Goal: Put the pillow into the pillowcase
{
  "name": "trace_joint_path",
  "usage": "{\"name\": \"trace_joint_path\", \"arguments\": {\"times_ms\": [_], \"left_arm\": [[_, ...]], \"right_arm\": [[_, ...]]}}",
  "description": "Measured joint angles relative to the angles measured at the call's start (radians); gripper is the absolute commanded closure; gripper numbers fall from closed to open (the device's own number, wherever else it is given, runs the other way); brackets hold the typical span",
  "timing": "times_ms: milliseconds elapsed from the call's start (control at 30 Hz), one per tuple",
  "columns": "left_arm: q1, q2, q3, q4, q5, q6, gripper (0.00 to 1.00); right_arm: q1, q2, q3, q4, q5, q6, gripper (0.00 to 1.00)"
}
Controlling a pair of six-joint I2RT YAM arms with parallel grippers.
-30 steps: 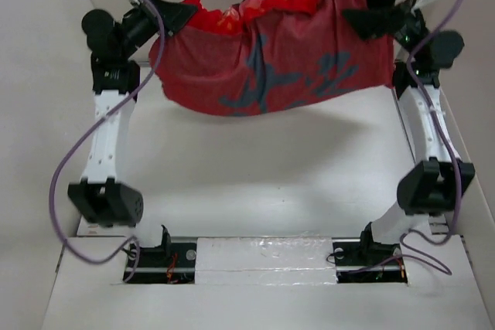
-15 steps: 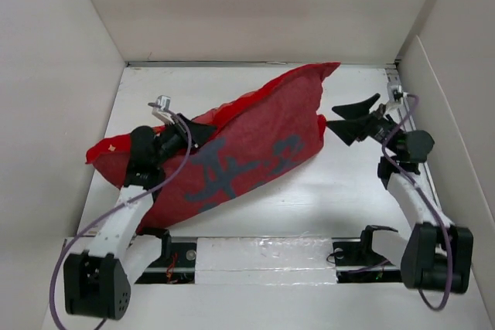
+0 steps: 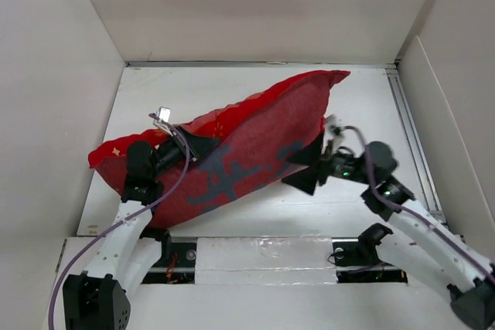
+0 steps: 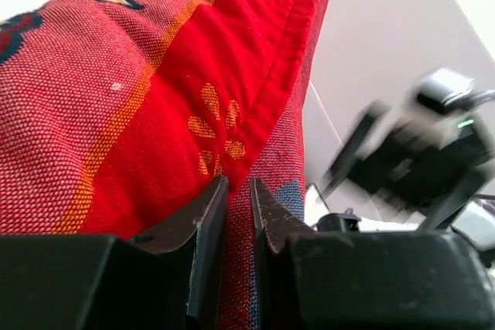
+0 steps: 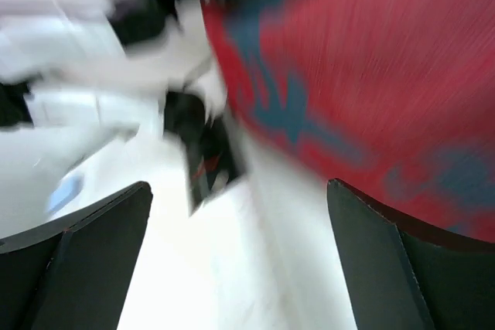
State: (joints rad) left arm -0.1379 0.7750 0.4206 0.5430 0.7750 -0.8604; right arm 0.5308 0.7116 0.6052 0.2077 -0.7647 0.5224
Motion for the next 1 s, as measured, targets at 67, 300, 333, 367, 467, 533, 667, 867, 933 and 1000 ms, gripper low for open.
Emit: {"name": "trace_joint_path", "arguments": {"times_ms": [67,300,333,367,467,533,667,867,933,1000], "left_arm": [[0.000,0.001,-0.001,0.003,0.012,-0.011,0.88],[0.000,0.021,0.020,-0.002,0.039,-0.040,0.92],[0.000,0.030,0.034,-0.008,0.043,-0.044,0.94],[0.000,0.042,0.047,-0.012,0.048,-0.048,0.95],[0.000,0.093,0.096,-0.024,0.061,-0.051,0.98],[-0.002,0.126,0.117,-0.028,0.063,-0.053,1.00],[-0.090,0.217,0.167,-0.042,0.021,-0.027,1.00],[-0.335,0.555,0.303,0.014,-0.079,0.003,1.00],[-0.401,0.639,0.334,0.013,-0.116,0.006,1.00],[-0.441,0.683,0.360,0.000,-0.143,0.014,0.86]], "right_arm": [[0.157,0.076,-0.084,0.005,0.095,0.023,0.00],[0.370,0.452,-0.336,0.272,0.286,0.157,0.00],[0.374,0.513,-0.343,0.362,0.314,0.171,0.00],[0.377,0.573,-0.343,0.454,0.341,0.182,0.00],[0.383,0.742,-0.315,0.689,0.425,0.193,0.00],[0.377,0.870,-0.255,0.821,0.467,0.197,0.00],[0.309,1.126,-0.130,1.017,0.502,0.205,0.00],[0.104,1.351,0.001,1.179,0.451,0.299,0.00],[0.038,1.358,0.027,1.168,0.430,0.317,0.00],[-0.016,1.349,0.027,1.153,0.415,0.327,0.00]]}}
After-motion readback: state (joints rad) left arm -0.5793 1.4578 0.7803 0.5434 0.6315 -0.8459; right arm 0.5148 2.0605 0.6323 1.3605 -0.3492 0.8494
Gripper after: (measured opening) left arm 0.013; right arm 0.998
